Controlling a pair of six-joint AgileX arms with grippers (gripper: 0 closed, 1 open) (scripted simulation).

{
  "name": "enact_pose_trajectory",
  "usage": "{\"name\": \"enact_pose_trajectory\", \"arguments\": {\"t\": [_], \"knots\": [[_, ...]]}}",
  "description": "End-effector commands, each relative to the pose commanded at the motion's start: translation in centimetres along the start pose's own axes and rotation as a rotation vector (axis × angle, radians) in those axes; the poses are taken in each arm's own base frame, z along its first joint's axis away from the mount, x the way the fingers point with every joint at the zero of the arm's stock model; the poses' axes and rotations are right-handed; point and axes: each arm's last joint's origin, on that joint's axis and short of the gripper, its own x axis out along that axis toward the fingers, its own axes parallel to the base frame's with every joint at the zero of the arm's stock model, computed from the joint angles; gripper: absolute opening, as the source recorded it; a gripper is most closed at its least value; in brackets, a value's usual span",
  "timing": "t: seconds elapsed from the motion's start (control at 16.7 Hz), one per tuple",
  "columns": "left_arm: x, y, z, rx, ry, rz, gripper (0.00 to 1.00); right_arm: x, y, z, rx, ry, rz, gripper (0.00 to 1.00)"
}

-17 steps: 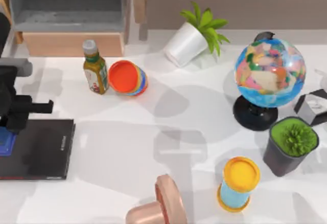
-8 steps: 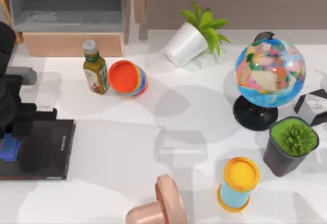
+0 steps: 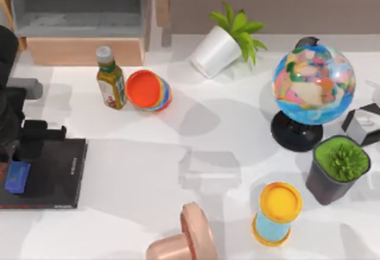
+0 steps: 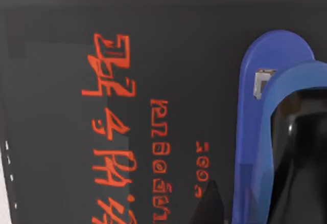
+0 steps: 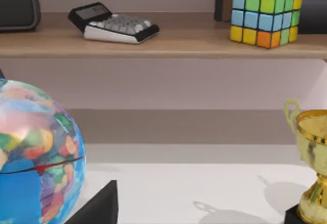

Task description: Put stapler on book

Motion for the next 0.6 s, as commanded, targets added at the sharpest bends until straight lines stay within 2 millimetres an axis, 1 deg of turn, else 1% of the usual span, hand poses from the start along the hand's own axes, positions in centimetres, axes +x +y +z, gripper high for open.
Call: {"name": "enact_pose_trajectory", "arguments": {"t": [0.24, 0.3, 0.6], "knots": [[0.0, 0.0, 0.0, 0.0, 0.0, 0.0, 0.98, 0.0, 0.0, 0.0, 0.0, 0.0, 0.0, 1.0], [0.0, 0.0, 0.0, 0.0, 0.0, 0.0, 1.0, 0.0, 0.0, 0.0, 0.0, 0.0, 0.0, 1.0], [0.0, 0.0, 0.0, 0.0, 0.0, 0.0, 1.0, 0.0, 0.0, 0.0, 0.0, 0.0, 0.0, 1.0]]}}
